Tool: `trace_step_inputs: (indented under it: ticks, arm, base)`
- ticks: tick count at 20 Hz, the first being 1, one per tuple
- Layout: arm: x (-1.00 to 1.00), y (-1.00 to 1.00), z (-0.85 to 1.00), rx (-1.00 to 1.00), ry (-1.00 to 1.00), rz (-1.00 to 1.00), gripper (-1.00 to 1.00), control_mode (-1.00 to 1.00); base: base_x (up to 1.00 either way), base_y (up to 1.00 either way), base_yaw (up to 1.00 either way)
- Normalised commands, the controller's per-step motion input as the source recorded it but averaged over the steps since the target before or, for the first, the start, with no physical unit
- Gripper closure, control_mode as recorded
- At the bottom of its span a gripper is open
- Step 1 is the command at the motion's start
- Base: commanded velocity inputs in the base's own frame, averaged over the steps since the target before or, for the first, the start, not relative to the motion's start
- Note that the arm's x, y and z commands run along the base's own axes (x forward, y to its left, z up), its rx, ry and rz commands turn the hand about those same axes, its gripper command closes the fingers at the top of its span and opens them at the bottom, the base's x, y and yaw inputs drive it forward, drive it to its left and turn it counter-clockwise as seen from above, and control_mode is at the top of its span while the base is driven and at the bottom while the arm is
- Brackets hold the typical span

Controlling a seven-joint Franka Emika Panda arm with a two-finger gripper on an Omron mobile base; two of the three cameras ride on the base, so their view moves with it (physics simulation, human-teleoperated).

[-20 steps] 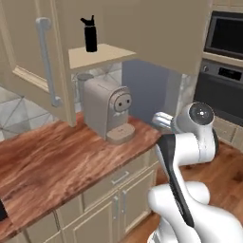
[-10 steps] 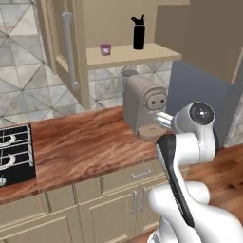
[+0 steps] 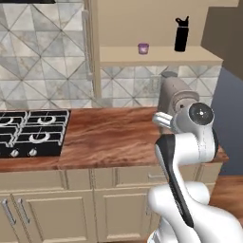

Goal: Pick the avocado and bread from the counter and place them on the plate. Then pick the jam from the cabinet and place it next to the plate. Lastly close the cabinet door.

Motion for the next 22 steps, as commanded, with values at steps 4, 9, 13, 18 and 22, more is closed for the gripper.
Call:
trace_step_inputs:
  ticks: [4, 9, 13, 18, 22]
  arm:
    - [0.0, 0.0, 0.0, 0.0, 0.0, 0.0, -1.0, 1.0]
    - [0.0, 0.0, 0.0, 0.0, 0.0, 0.0, -1.0, 1.0]
    - [0.0, 0.0, 0.0, 0.0, 0.0, 0.0, -1.0, 1.0]
    - [0.0, 0.0, 0.0, 0.0, 0.0, 0.0, -1.0, 1.0]
    - [0.0, 0.0, 0.0, 0.0, 0.0, 0.0, -1.0, 1.0]
  base:
    - [0.52, -0.47, 0.31]
    - [0.67, -0.28, 0.07]
    - [0.59, -0.18, 0.0]
    - [0.2, -0.04, 0.0]
    - [0.01, 0.0, 0.0]
